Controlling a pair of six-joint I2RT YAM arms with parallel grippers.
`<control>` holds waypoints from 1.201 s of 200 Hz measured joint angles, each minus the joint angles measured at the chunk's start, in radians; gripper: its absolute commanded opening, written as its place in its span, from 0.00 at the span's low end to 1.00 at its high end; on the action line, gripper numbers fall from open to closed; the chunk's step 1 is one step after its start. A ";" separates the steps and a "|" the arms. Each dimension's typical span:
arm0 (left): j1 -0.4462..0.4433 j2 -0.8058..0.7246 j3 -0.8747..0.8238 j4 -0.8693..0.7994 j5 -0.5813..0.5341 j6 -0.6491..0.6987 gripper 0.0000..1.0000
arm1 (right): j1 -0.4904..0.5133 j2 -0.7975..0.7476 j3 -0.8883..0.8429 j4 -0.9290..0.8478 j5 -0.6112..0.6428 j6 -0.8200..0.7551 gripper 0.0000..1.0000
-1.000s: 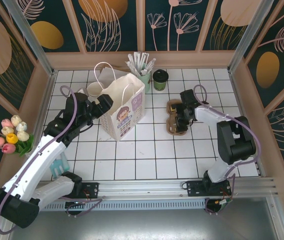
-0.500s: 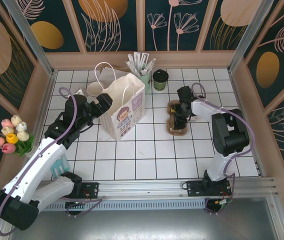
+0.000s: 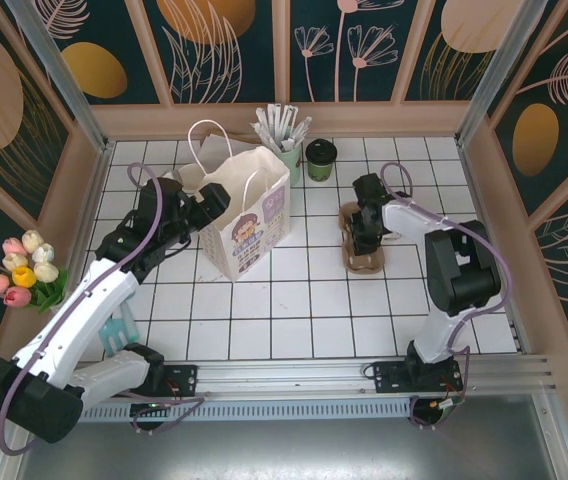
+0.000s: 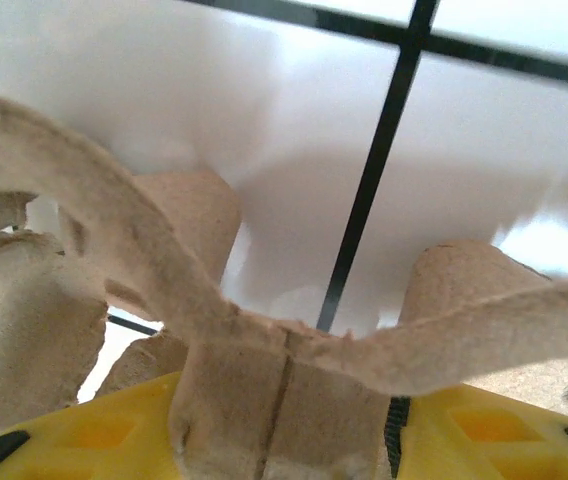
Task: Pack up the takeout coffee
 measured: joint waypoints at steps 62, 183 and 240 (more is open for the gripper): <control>0.000 0.001 0.000 -0.049 -0.027 -0.013 0.98 | 0.119 -0.128 -0.061 0.010 0.102 -0.558 0.48; 0.000 0.010 0.024 -0.106 -0.011 0.024 0.70 | 0.094 -0.096 -0.036 -0.007 0.125 -0.607 0.66; 0.000 0.009 0.024 -0.108 0.000 0.060 0.41 | 0.091 -0.008 0.016 -0.008 0.176 -0.503 0.48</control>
